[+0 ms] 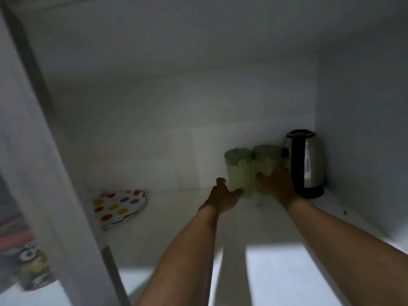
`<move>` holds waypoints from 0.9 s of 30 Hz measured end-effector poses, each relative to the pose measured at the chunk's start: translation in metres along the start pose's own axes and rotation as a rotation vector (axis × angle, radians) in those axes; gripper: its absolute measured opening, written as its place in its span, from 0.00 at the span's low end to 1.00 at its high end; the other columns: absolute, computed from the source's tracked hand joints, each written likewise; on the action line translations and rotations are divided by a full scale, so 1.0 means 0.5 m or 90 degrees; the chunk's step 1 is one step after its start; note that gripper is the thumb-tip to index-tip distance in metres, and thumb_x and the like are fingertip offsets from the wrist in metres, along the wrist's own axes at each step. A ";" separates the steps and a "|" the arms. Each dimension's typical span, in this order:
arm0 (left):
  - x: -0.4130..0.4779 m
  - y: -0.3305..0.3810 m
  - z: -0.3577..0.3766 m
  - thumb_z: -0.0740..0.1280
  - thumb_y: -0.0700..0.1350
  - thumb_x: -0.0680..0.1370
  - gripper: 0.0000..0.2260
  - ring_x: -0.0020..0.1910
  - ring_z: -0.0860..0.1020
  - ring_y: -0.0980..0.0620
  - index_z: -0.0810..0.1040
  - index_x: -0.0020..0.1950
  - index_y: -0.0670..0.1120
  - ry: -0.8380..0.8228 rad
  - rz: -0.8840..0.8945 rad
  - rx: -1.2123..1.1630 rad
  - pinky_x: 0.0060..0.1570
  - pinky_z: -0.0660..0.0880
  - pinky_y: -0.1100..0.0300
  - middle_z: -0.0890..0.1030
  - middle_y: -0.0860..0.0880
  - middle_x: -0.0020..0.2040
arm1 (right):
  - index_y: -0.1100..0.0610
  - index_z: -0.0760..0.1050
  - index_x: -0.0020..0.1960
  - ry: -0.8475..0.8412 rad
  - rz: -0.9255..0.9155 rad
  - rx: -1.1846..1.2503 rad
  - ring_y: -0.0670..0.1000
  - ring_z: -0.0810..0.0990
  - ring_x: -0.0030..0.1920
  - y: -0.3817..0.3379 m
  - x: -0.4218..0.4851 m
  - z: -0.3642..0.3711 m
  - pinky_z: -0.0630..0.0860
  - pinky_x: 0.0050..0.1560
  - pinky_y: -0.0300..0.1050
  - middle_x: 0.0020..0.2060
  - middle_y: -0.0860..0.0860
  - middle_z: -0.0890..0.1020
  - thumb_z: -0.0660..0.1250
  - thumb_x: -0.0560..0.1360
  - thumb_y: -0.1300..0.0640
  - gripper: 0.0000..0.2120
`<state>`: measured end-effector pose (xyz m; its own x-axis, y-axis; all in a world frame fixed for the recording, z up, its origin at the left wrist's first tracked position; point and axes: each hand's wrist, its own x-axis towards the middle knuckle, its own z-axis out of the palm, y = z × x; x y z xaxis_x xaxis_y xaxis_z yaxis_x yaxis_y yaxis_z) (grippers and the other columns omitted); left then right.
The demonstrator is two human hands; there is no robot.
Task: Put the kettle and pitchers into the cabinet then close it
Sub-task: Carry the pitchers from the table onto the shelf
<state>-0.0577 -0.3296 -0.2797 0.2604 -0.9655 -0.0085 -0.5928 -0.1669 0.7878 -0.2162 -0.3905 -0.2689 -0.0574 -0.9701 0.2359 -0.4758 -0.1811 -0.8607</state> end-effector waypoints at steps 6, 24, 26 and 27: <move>-0.234 -0.019 -0.112 0.71 0.58 0.74 0.25 0.60 0.79 0.40 0.72 0.65 0.46 0.086 0.034 0.020 0.59 0.75 0.55 0.80 0.41 0.61 | 0.57 0.77 0.53 -0.082 -0.106 -0.081 0.59 0.78 0.58 -0.112 -0.220 -0.008 0.69 0.51 0.43 0.55 0.58 0.80 0.68 0.75 0.53 0.10; -1.269 -0.532 -0.687 0.67 0.49 0.80 0.09 0.39 0.82 0.45 0.80 0.51 0.43 0.432 -0.266 -0.050 0.38 0.76 0.57 0.84 0.42 0.47 | 0.54 0.75 0.32 -0.514 -0.360 0.096 0.56 0.83 0.38 -0.544 -1.187 0.395 0.79 0.42 0.48 0.33 0.56 0.84 0.67 0.71 0.58 0.09; -1.376 -0.609 -0.730 0.67 0.49 0.80 0.08 0.37 0.81 0.46 0.79 0.47 0.45 0.490 -0.323 -0.069 0.36 0.73 0.58 0.84 0.41 0.48 | 0.55 0.77 0.35 -0.599 -0.387 0.102 0.55 0.84 0.38 -0.580 -1.297 0.460 0.81 0.44 0.48 0.34 0.54 0.84 0.67 0.71 0.55 0.07; -1.424 -0.647 -0.747 0.67 0.50 0.80 0.09 0.36 0.80 0.46 0.78 0.46 0.45 0.519 -0.354 -0.073 0.35 0.72 0.58 0.84 0.41 0.48 | 0.55 0.78 0.36 -0.636 -0.391 0.110 0.54 0.85 0.39 -0.592 -1.348 0.499 0.83 0.45 0.50 0.35 0.53 0.84 0.66 0.70 0.54 0.07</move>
<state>0.2330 0.4865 -0.2985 0.9489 -0.3156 -0.0031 -0.1611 -0.4929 0.8550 0.1822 0.2764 -0.2855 0.8869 -0.3946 0.2403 -0.0545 -0.6059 -0.7937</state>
